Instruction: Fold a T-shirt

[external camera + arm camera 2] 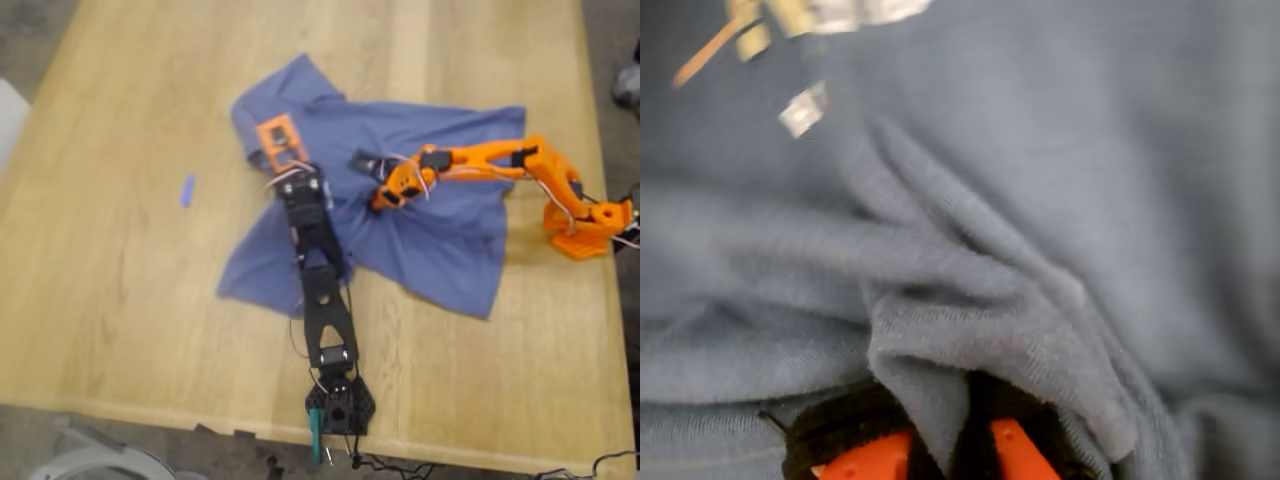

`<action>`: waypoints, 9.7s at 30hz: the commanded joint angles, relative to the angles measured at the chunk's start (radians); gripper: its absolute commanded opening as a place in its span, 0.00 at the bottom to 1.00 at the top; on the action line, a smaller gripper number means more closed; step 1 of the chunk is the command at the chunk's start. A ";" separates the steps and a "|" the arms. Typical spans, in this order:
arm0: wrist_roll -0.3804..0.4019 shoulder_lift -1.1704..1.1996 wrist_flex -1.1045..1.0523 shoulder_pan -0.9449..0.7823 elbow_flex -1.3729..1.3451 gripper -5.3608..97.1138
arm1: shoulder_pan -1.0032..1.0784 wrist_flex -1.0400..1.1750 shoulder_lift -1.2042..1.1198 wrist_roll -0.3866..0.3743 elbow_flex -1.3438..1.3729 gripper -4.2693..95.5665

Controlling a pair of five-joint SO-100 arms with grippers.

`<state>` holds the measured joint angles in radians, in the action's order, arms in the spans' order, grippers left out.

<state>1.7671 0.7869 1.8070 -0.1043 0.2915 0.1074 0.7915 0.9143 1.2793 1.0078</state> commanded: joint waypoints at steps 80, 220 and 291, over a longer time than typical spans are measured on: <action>-0.052 -0.597 -0.129 0.693 0.034 0.67 | 0.163 0.011 0.331 -0.003 0.232 0.04; -0.360 0.561 -0.753 0.380 0.011 0.05 | 0.342 -0.348 0.881 0.097 -0.316 0.04; -0.457 0.640 -0.785 1.043 0.048 0.05 | 0.476 -0.328 1.588 0.115 -0.048 0.05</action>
<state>1.3131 1.3837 1.0462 0.8759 0.2792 0.5630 0.4433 2.4989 1.3975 1.0186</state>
